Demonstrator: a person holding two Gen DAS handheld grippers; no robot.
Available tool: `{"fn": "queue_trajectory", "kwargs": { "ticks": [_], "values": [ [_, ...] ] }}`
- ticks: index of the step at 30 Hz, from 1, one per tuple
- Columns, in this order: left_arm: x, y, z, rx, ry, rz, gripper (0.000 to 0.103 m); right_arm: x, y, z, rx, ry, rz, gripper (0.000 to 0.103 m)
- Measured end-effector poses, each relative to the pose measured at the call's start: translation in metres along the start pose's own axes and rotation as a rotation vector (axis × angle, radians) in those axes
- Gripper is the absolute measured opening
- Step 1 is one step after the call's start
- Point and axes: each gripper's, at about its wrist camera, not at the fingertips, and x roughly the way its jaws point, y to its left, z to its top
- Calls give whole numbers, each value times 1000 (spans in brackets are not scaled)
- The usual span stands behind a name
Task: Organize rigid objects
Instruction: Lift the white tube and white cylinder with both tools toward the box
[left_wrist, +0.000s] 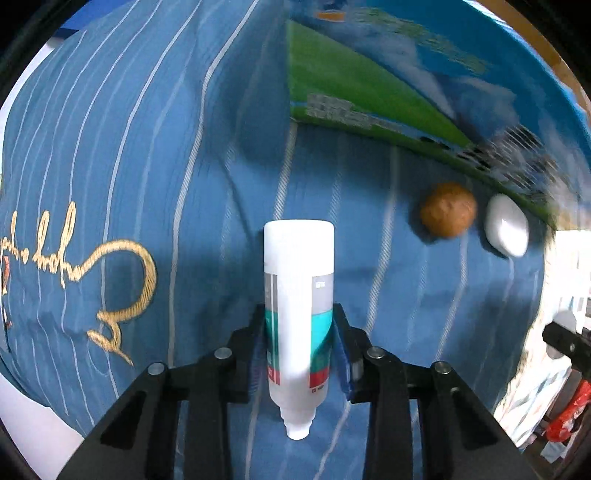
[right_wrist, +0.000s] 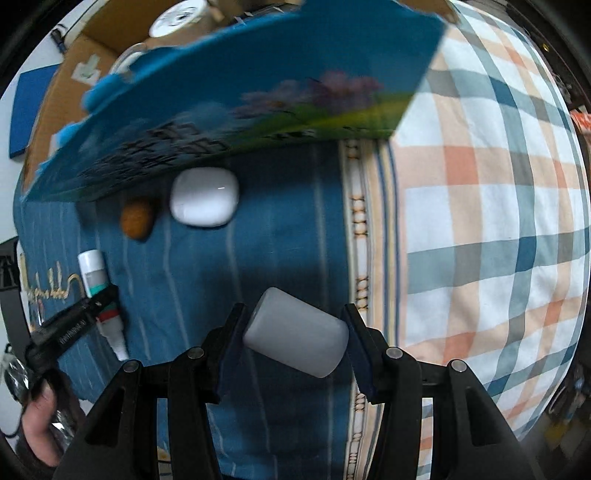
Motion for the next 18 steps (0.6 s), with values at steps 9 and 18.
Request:
{"fn": "queue_trajectory", "kwargs": {
  "ticks": [9,18],
  "values": [
    [-44,-35,-54,85,-69,-61,30,-24,14,12,-34,-38,55,54],
    [-130,-64,-64,161,-200,-144,30,-78,22,8,-67,-107,111,54]
  ]
}}
